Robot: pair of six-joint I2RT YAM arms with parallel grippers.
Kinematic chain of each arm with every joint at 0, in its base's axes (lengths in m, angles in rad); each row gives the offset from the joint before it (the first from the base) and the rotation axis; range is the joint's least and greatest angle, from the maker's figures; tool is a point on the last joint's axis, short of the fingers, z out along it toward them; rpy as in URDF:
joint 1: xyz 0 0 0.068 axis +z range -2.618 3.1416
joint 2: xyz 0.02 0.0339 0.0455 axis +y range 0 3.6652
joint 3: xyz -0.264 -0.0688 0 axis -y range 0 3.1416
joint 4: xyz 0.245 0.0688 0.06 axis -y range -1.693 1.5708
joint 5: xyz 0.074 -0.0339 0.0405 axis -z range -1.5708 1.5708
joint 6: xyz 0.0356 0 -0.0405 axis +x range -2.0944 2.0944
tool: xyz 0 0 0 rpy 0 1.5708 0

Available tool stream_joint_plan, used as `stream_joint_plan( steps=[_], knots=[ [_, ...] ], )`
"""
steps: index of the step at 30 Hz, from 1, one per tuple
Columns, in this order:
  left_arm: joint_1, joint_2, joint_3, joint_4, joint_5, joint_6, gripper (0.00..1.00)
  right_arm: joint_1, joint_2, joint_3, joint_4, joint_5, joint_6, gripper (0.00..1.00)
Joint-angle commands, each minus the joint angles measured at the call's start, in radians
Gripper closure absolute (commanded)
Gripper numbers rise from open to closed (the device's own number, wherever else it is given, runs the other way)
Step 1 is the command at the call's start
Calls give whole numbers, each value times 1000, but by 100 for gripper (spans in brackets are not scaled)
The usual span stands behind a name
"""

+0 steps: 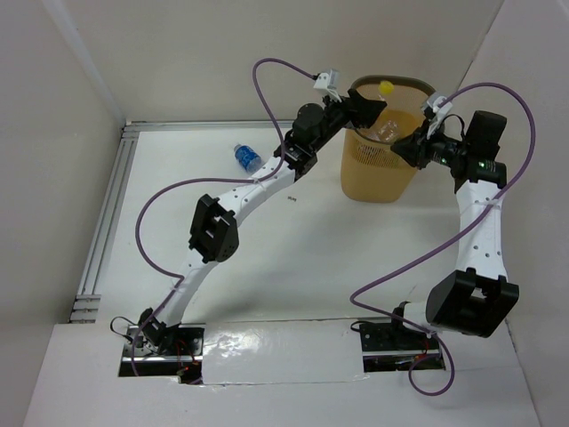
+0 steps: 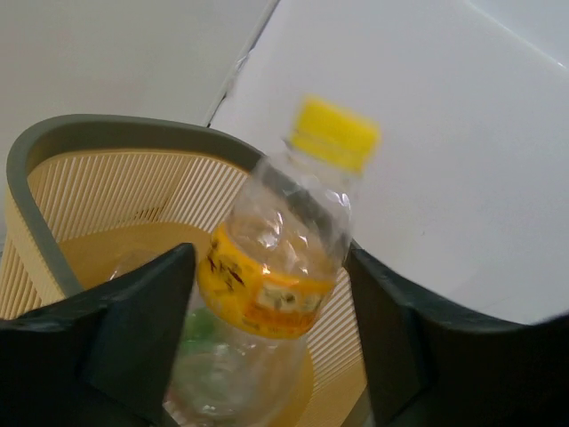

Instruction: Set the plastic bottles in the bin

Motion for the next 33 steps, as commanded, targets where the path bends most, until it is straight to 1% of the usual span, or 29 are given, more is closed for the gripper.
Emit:
stream_joint_plan(
  steps=[1,2,3,4,5,8,12,13,14,17,18,19,20,21,23,24,26,27,29,30,31,32,33],
  knots=[
    [-7,0,43,44,-8,22,14,0,-35,-3,-14,-27,-13,75],
    [-7,0,43,44,-8,22,12,0,-35,-3,-14,-36,-13,73],
    [-7,0,43,35,-8,22,12,0,-35,-3,-14,-36,-13,71],
    [-7,0,43,35,-8,22,12,0,-35,-12,-14,-36,-13,71],
    [-7,0,43,35,-8,22,9,0,-35,-12,-14,-36,-13,71],
    [-7,0,43,35,1,22,8,0,-35,-12,-14,-36,-13,69],
    [-7,-21,43,44,1,31,7,0,-35,-12,-38,-45,-34,59],
    [-7,-21,43,54,1,51,7,0,-35,-2,-39,-54,-62,54],
    [-7,-38,43,55,11,65,7,0,-35,-2,-52,-70,-77,45],
    [-7,-110,32,55,20,149,7,0,-35,21,-80,-97,-160,25],
    [-7,-139,13,55,20,165,7,0,-35,32,-89,-122,-179,20],
    [7,-203,-38,77,20,175,7,0,-25,32,-98,-137,-206,10],
    [7,-237,-64,78,20,200,7,0,-25,46,-98,-151,-206,4],
    [19,-276,-95,78,20,212,0,0,-25,63,-98,-189,-206,0],
    [34,-367,-188,78,20,234,0,0,-2,72,-98,-231,-228,0],
    [49,-480,-330,94,5,243,0,9,-1,86,-98,-258,-228,0],
    [76,-599,-488,126,-17,257,0,29,-1,86,-85,-258,-240,0],
    [88,-713,-649,136,-26,257,0,74,8,96,-85,-219,-240,0],
    [126,-818,-791,127,-41,257,0,140,8,97,-85,-165,-240,0],
    [141,-863,-913,81,-41,248,0,224,8,106,-72,-130,-240,1],
    [169,-907,-969,49,-41,235,0,275,18,106,-62,-43,-240,3],
    [191,-1034,-1083,-11,-41,225,0,381,31,106,-36,57,-240,7],
    [191,-1035,-1142,-11,-41,216,0,436,31,106,-19,58,-226,7]
  ],
)
